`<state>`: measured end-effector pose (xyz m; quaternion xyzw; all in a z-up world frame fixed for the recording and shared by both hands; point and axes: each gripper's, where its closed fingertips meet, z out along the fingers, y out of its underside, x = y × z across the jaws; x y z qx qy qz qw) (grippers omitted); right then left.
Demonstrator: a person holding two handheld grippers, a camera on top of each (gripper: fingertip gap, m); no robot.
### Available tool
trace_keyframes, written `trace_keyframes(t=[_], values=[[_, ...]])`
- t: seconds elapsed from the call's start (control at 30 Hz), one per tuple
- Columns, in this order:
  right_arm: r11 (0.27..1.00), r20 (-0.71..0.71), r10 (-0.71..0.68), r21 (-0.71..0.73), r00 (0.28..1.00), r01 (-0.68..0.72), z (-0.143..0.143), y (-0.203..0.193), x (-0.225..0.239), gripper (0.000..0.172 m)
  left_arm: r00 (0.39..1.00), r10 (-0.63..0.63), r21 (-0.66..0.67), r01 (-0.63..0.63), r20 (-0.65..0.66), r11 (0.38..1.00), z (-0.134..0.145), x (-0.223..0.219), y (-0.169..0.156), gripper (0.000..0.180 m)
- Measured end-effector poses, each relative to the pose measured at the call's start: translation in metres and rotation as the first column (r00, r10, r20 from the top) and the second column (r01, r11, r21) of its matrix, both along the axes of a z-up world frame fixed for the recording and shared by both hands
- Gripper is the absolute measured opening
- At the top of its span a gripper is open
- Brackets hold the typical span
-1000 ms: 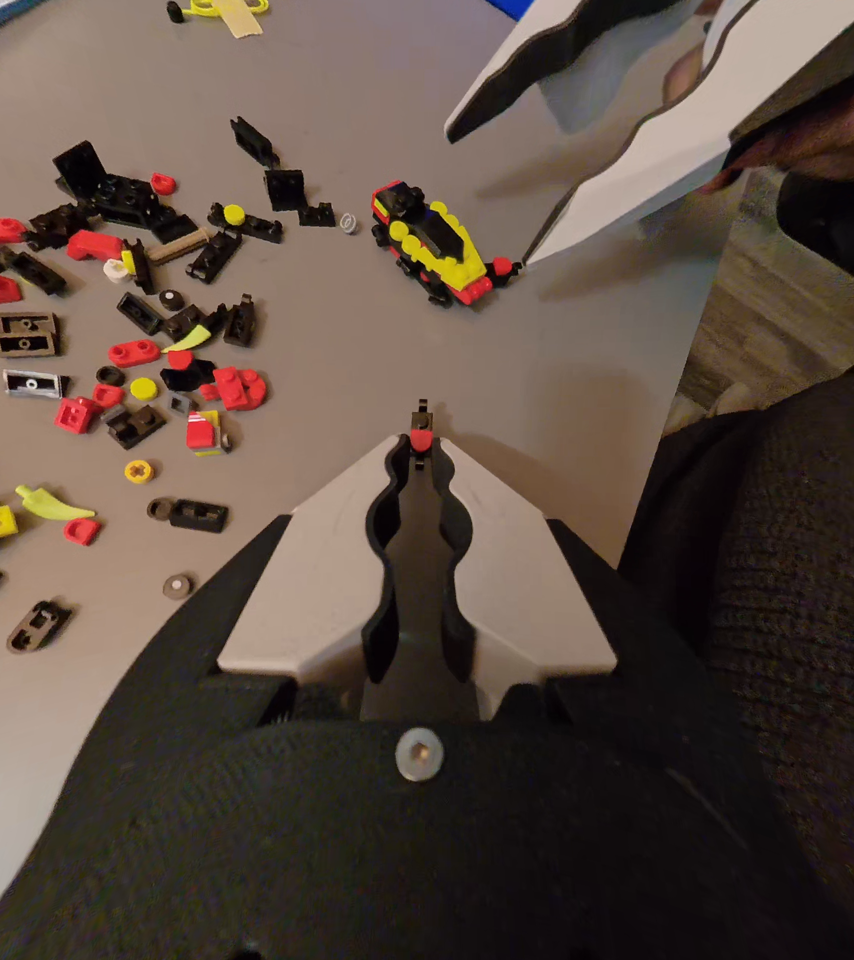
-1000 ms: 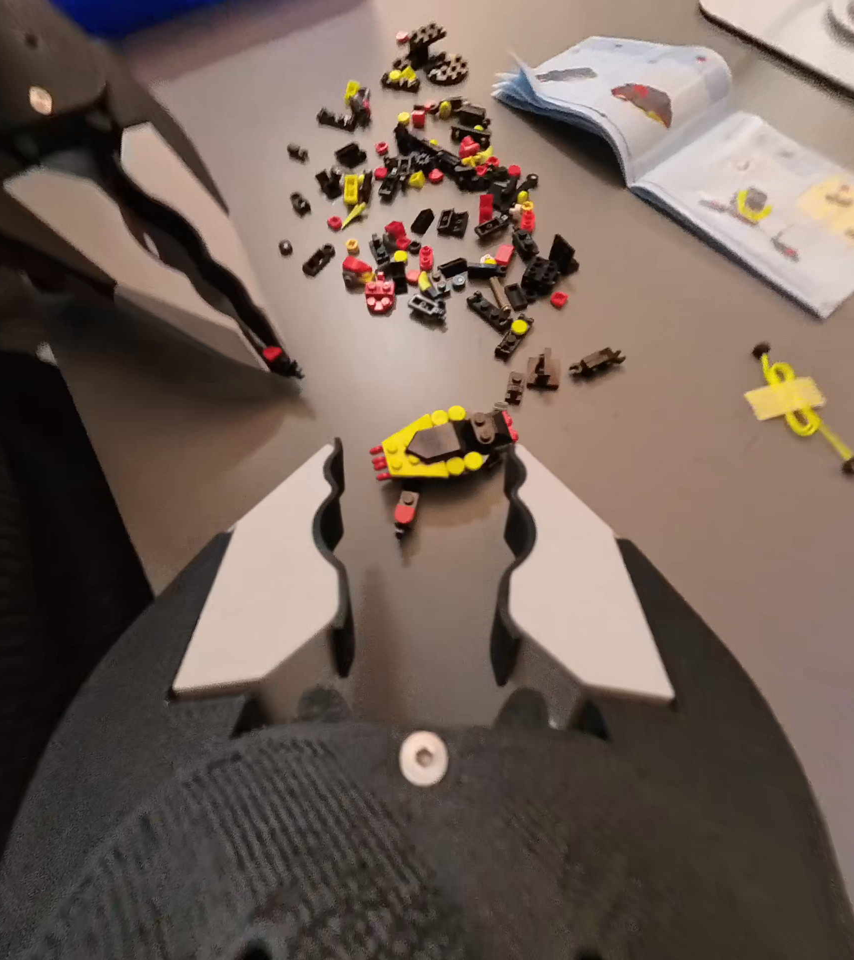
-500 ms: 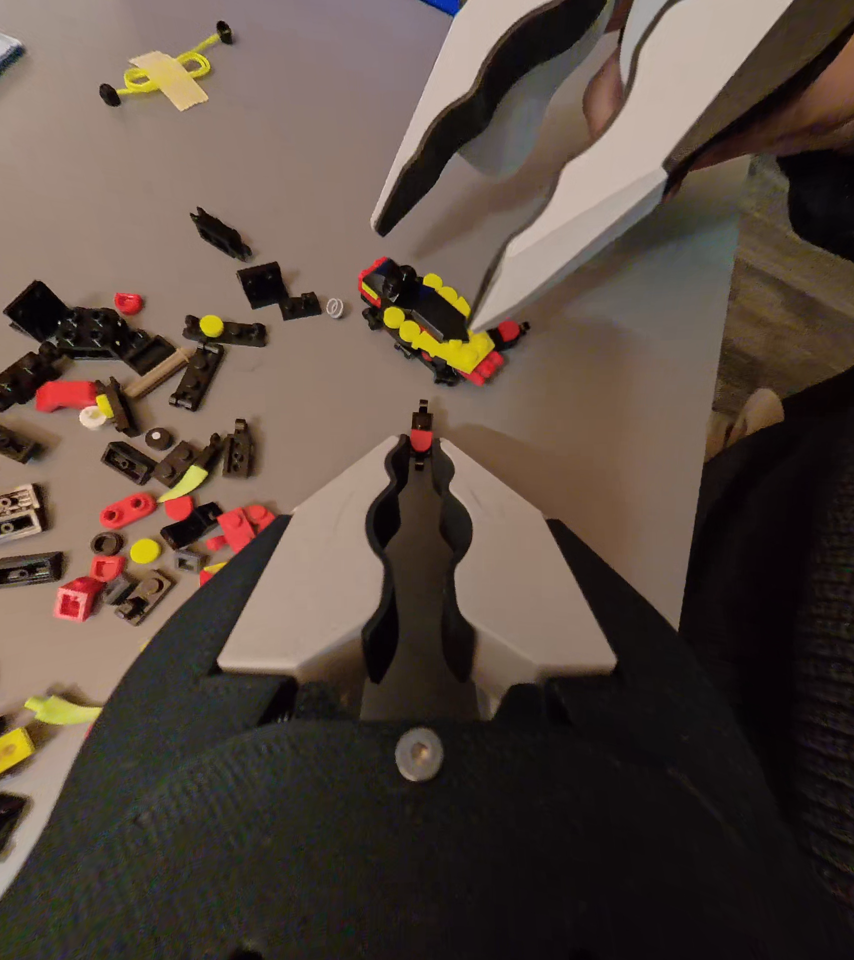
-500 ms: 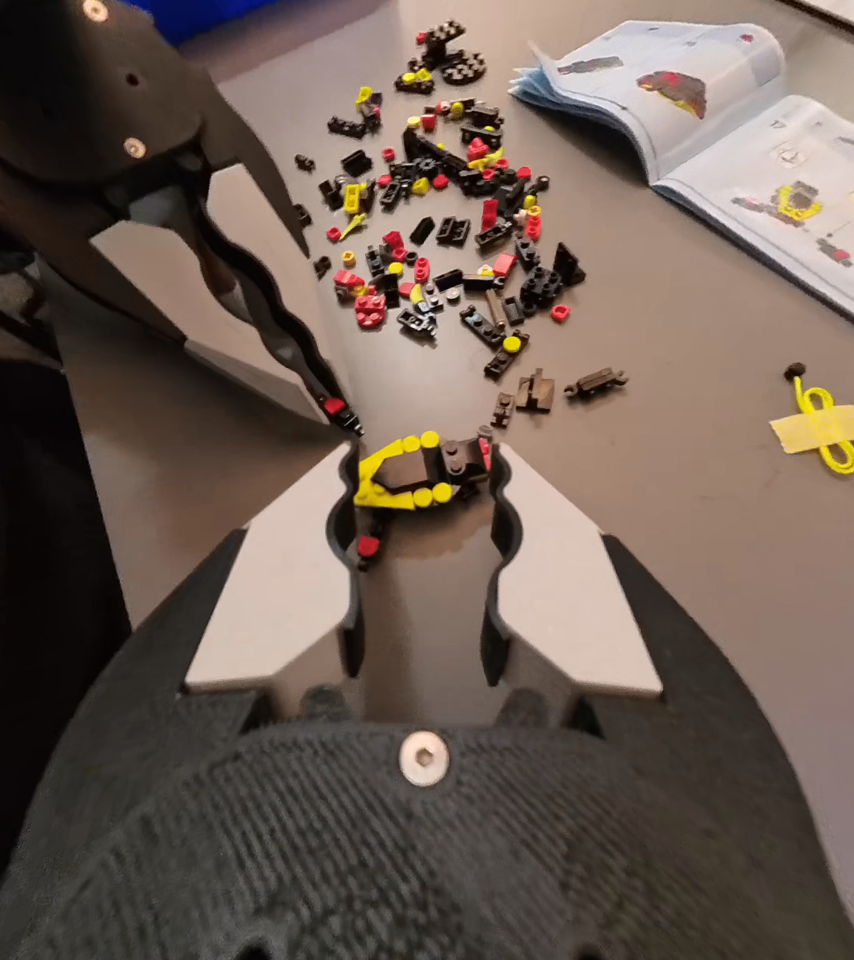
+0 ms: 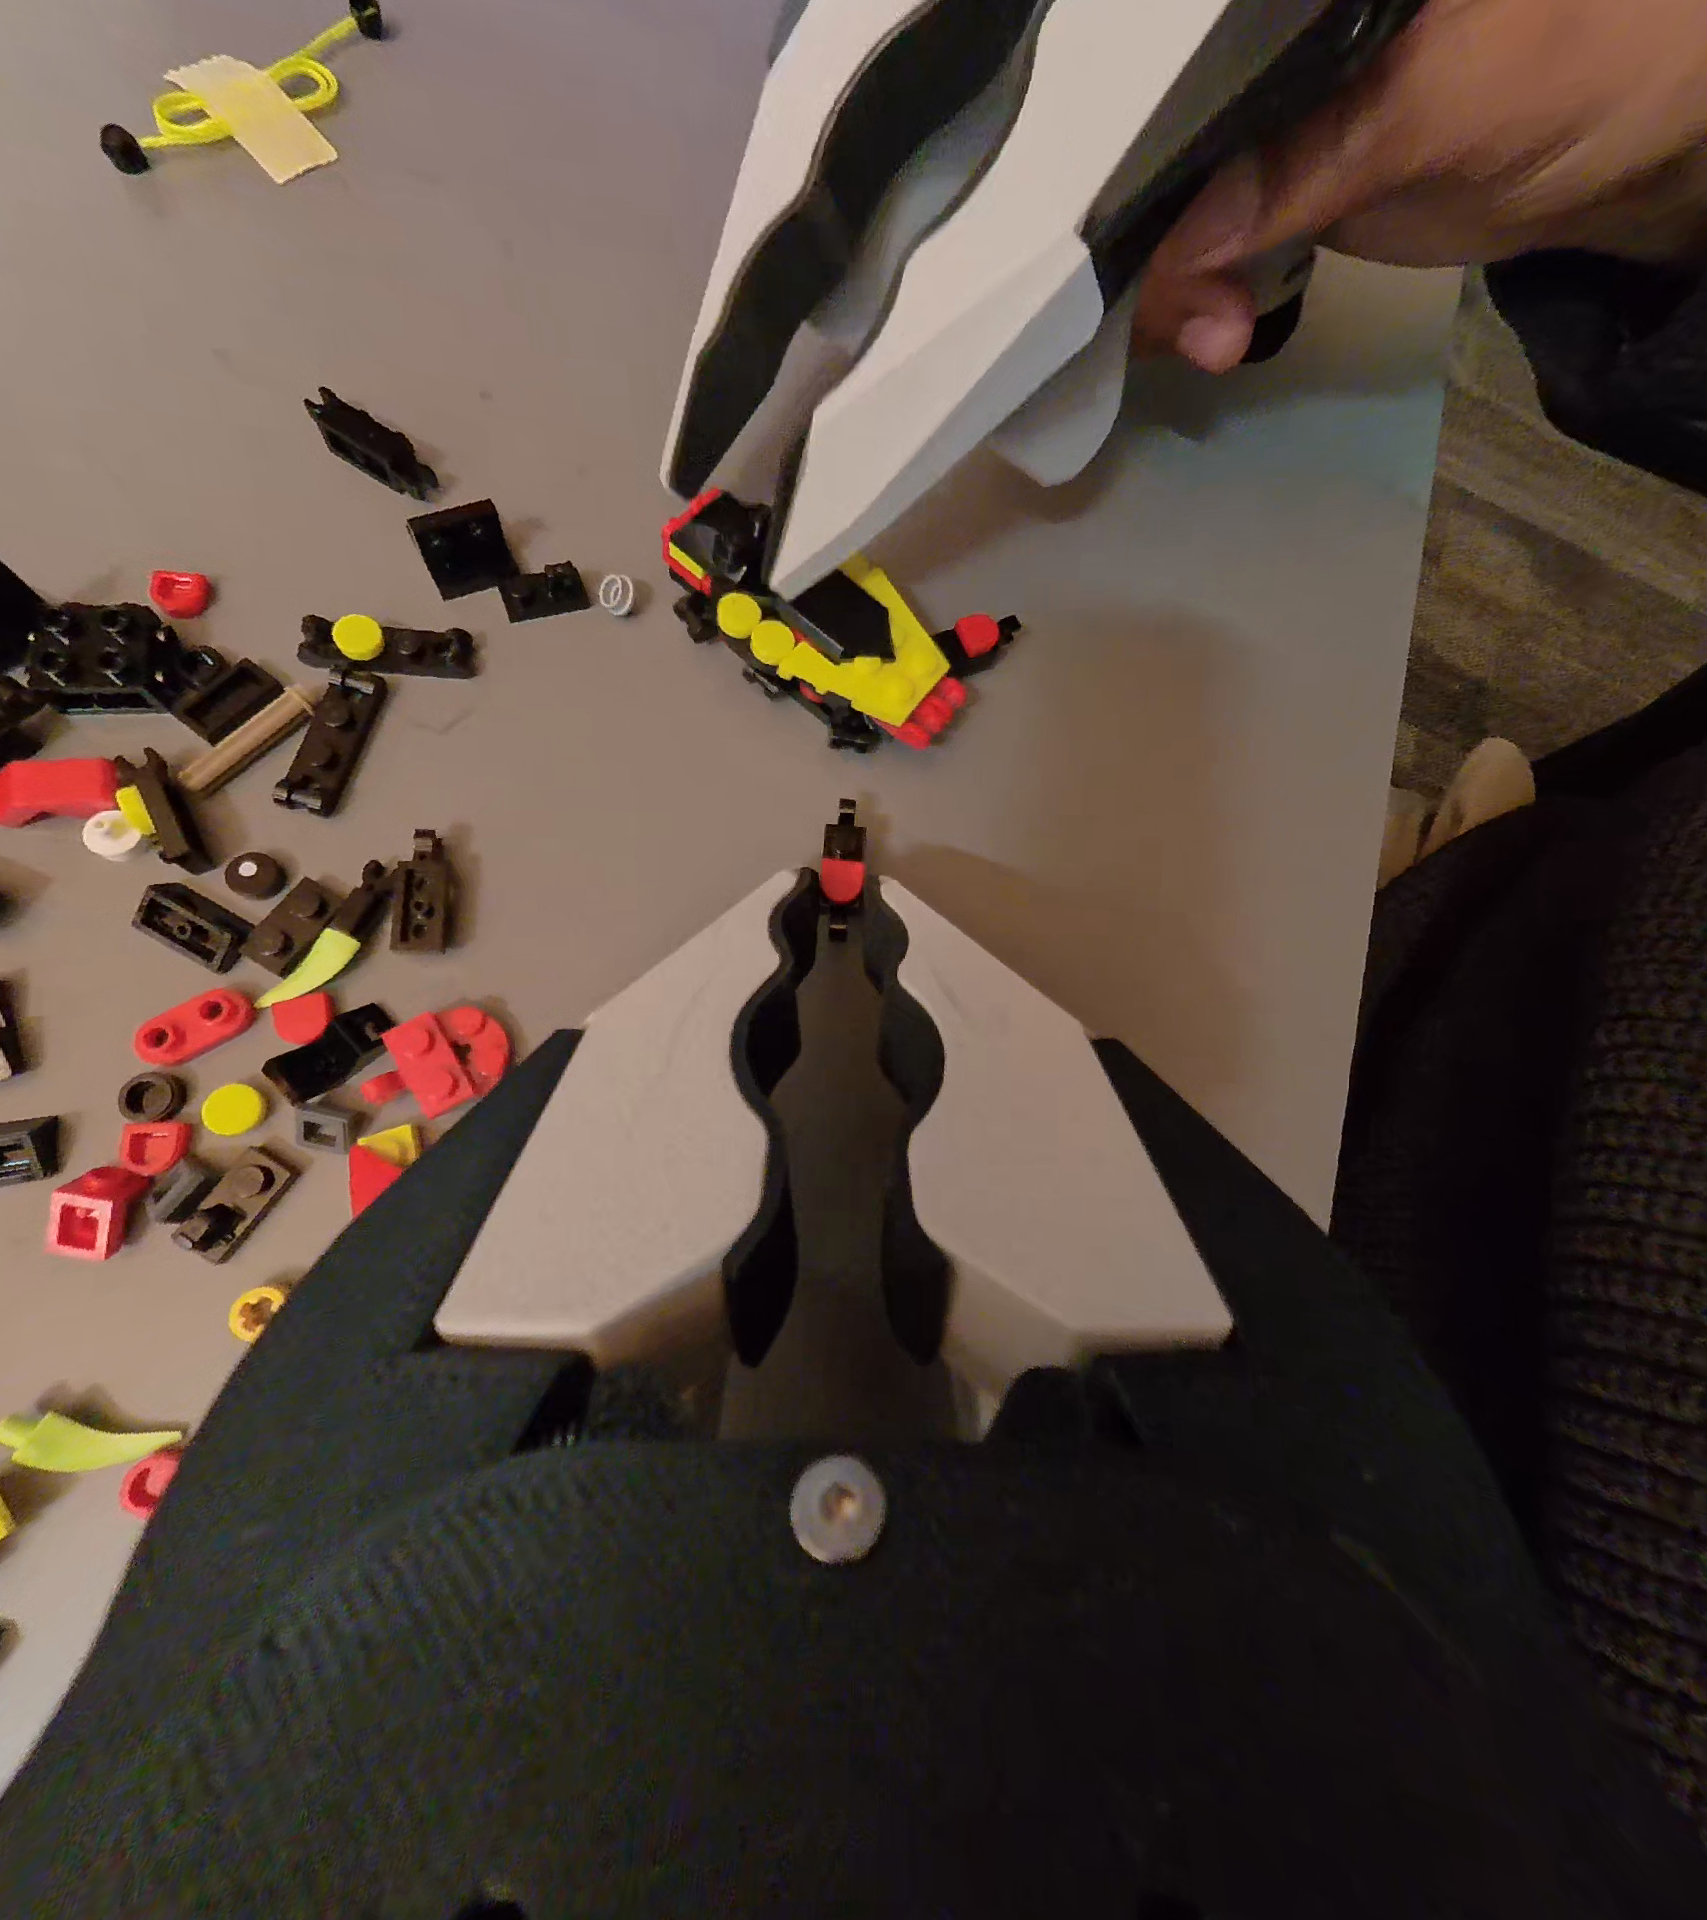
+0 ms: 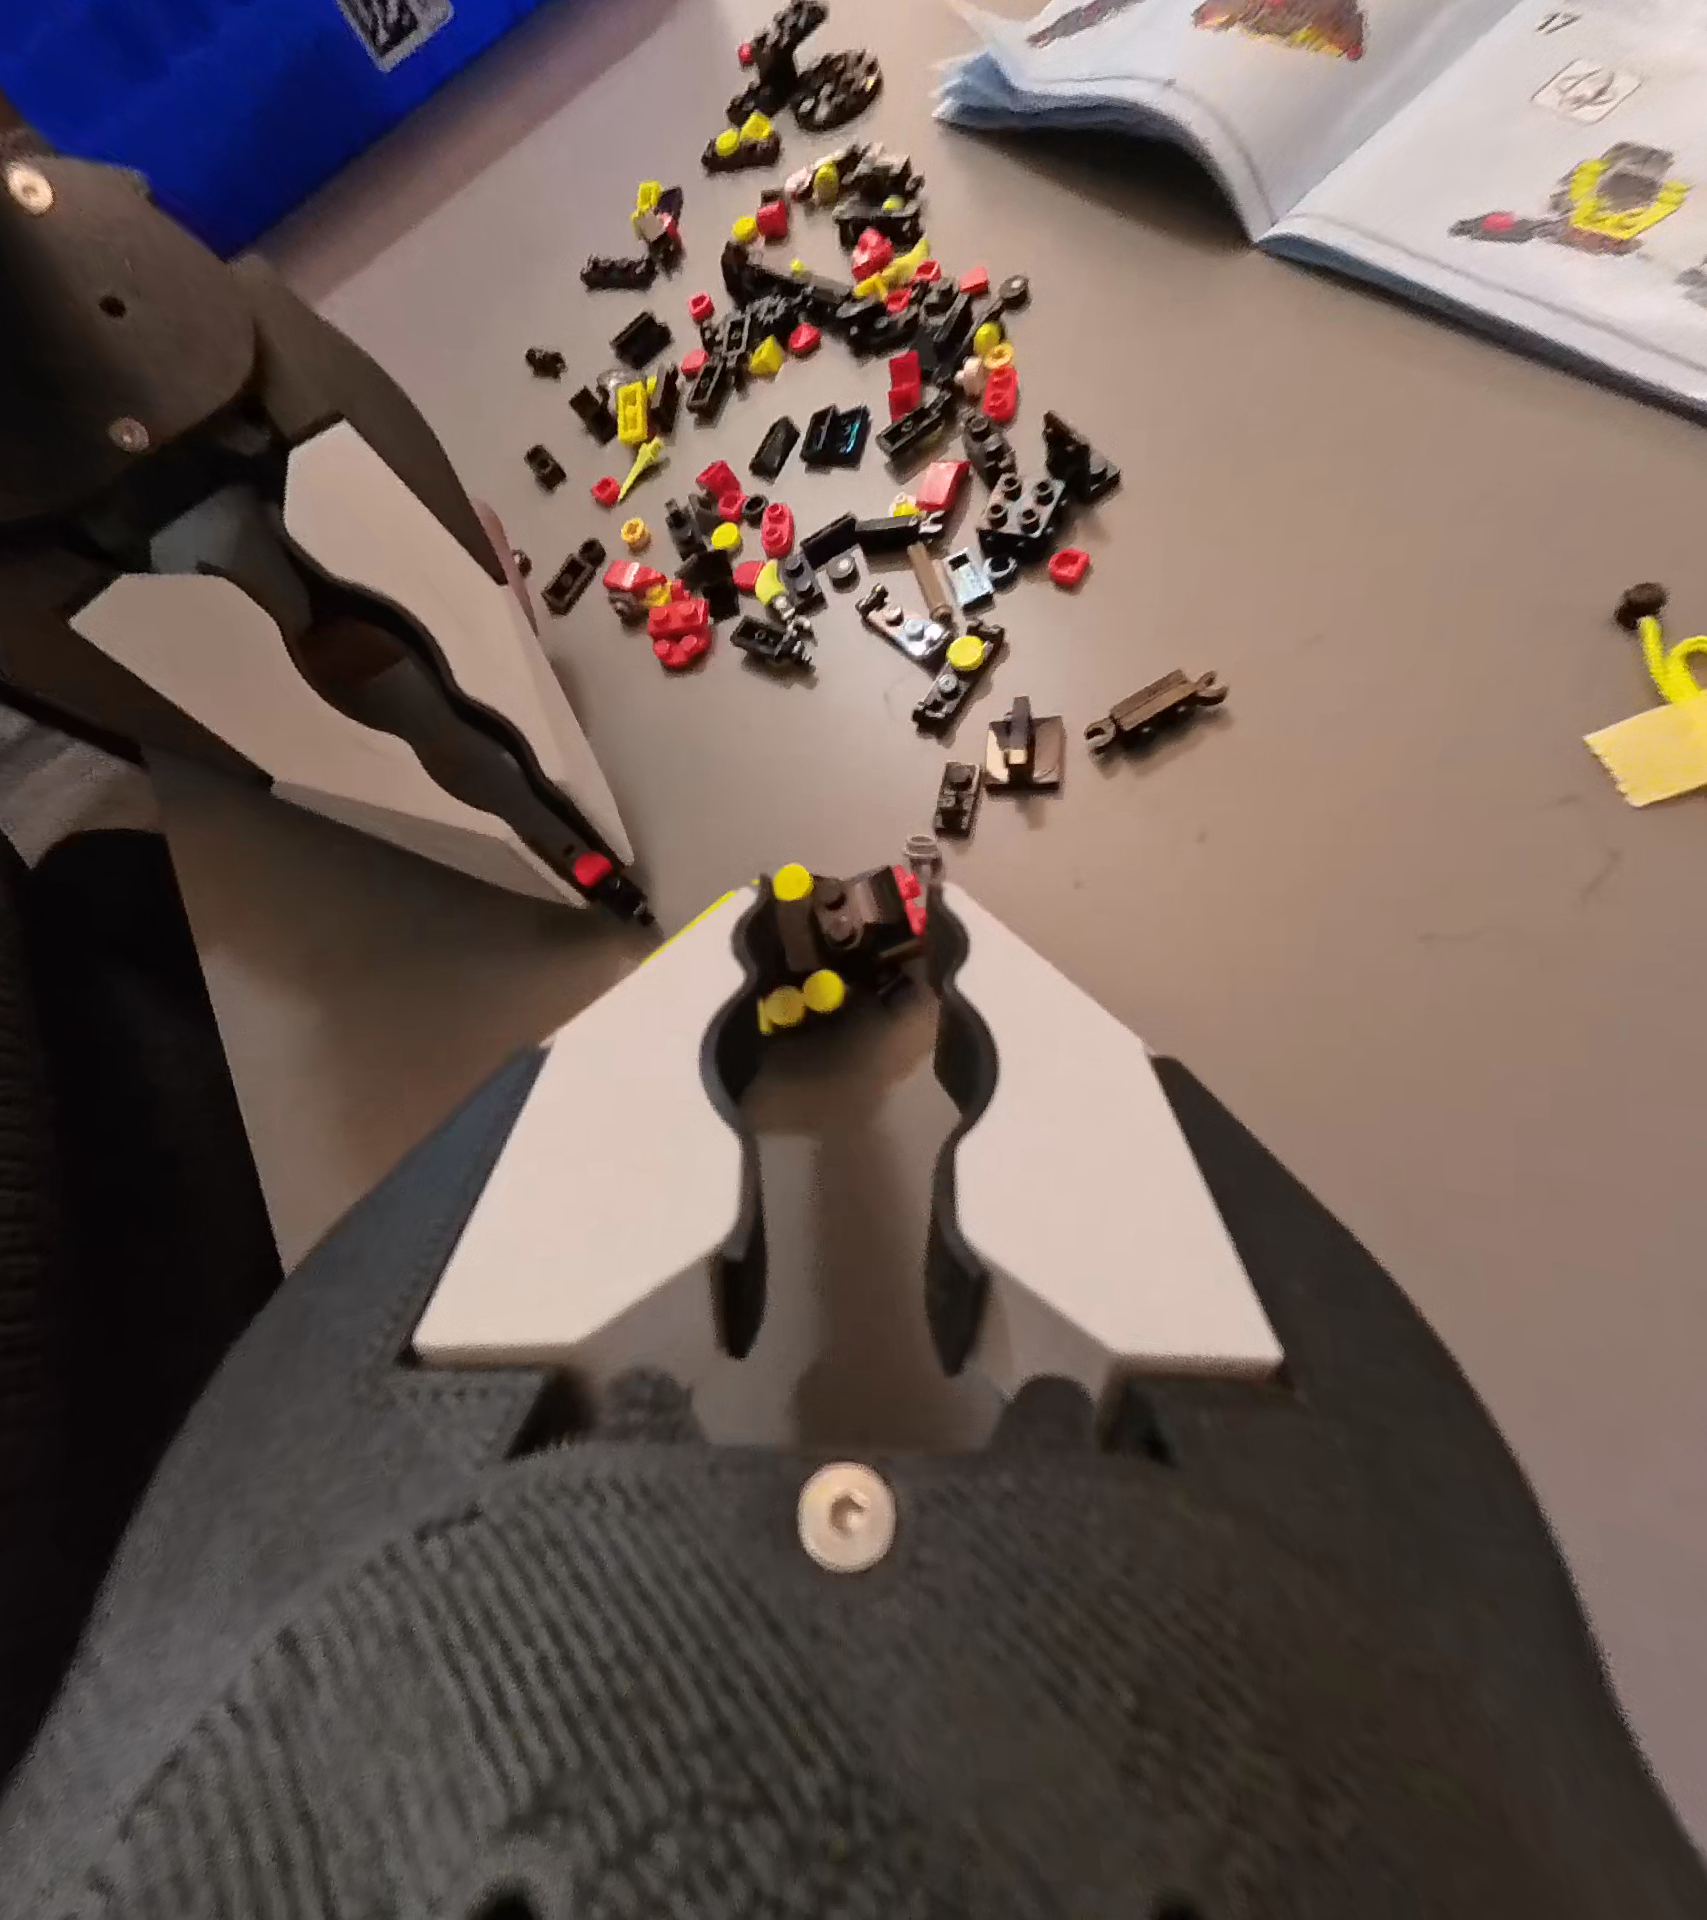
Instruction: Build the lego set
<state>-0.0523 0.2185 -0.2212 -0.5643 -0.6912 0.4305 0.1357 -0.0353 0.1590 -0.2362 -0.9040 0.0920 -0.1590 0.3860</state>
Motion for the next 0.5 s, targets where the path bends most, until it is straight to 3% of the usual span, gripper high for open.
trace_keyframes(t=[0.2,0.5], values=[[0.997,-0.016,0.072,0.002,0.997,-0.072,-0.001,-0.016,0.002,0.027,1.000,-0.012,-0.011,0.012,0.018,1.000,-0.001,0.005,-0.003,0.005],[0.999,-0.017,0.048,-0.019,0.999,-0.048,-0.001,-0.016,0.004,0.027,1.000,-0.017,-0.026,0.017,-0.018,1.000,-0.005,0.008,-0.005,0.005]])
